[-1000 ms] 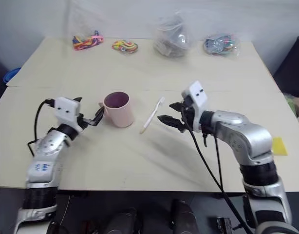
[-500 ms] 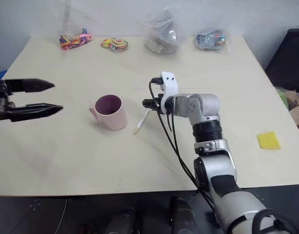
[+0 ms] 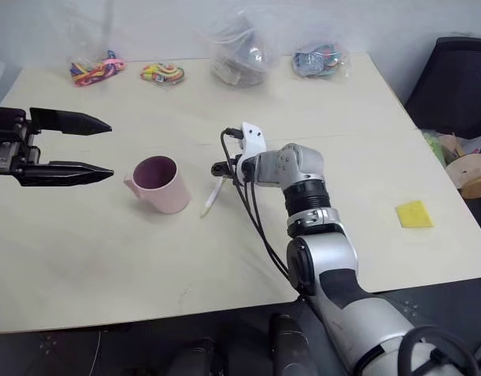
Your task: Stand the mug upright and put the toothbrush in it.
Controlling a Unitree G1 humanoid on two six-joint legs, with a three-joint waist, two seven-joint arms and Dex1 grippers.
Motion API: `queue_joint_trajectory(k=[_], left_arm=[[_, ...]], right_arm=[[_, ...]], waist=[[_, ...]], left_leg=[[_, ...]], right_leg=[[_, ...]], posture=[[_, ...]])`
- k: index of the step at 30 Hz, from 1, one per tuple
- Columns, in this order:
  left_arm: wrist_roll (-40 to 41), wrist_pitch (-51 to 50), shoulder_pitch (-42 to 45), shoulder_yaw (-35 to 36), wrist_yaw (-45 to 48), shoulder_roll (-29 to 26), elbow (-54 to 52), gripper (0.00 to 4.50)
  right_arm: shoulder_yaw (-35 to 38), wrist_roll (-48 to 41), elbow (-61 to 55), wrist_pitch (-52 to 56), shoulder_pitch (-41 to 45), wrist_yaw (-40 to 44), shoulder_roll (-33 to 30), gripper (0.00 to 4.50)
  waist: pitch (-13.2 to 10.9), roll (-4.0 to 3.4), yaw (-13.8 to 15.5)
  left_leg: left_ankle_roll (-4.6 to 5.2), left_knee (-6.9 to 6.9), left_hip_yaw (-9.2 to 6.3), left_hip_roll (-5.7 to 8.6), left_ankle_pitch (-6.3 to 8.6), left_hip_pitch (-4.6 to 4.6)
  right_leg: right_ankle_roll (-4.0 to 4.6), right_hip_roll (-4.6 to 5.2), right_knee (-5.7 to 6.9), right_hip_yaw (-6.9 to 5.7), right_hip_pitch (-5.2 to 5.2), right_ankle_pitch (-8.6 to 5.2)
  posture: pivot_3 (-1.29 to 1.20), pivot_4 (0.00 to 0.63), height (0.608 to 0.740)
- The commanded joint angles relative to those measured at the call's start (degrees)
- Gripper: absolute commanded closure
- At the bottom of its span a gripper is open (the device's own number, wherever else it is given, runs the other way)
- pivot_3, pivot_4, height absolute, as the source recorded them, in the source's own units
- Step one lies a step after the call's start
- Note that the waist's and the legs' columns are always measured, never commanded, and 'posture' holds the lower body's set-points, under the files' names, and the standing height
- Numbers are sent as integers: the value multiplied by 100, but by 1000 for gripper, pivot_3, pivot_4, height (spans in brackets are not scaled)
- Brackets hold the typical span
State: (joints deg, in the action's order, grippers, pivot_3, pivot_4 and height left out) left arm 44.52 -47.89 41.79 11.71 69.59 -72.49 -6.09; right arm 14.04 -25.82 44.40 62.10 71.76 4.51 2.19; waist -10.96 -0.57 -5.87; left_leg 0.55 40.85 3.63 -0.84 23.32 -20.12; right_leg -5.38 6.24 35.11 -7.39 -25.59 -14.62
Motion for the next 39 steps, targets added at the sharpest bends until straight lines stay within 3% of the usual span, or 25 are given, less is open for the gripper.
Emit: queue_joint_trajectory(k=[1, 3, 10, 17, 21, 33, 39], left_arm=[[-88, 119, 148, 98, 18, 3, 8, 0], [-95, 140, 141, 121, 31, 26, -8, 0], [-212, 226, 85, 123, 9, 136, 44, 0], [-292, 243, 42, 123, 7, 190, 58, 0], [-331, 244, 10, 131, -11, 217, 82, 0], [-230, 129, -407, 469, -283, 417, -120, 0], [-152, -94, -1106, 1046, -682, 620, -253, 0]], right_arm=[[104, -41, 233, -52, 80, 6, 167, 1160], [84, -29, 242, -56, 78, 37, 178, 1662], [-34, 11, 209, -10, -17, 179, 205, 4104], [-92, 120, 291, -121, -141, 326, 220, 4104], [-145, 238, 243, -265, -190, 328, 147, 4375], [-826, 500, -1336, -866, -224, 1337, -699, 4375], [-452, -206, -2452, -1470, -275, 1700, -110, 4375]], waist=[[0, 0, -29], [0, 0, -41], [0, 0, -46], [0, 1, -42], [0, 0, -43], [0, 0, 104], [0, 0, 65]], left_leg=[[0, 0, -2, 0, 0, 0], [0, 0, -3, 1, 0, 0], [0, 1, -4, 1, 0, -1], [0, 5, -8, 6, 0, 0], [0, 5, -8, 6, 0, 4], [1, 15, -16, 15, 0, -7], [1, 7, -10, 7, 0, 1]], right_leg=[[0, 0, 0, 0, 0, 0], [0, 3, 2, 2, 0, 0], [0, 3, 3, 1, -1, 0], [0, 10, 18, 2, -1, 0], [0, 10, 25, 5, -1, 0], [0, 21, 33, 4, -9, 0], [2, 16, 33, 5, -14, -1]], posture=[[0, 150, 740], [0, 150, 740], [0, 150, 740], [0, 150, 740], [0, 150, 740], [0, 150, 740], [0, 150, 740]])
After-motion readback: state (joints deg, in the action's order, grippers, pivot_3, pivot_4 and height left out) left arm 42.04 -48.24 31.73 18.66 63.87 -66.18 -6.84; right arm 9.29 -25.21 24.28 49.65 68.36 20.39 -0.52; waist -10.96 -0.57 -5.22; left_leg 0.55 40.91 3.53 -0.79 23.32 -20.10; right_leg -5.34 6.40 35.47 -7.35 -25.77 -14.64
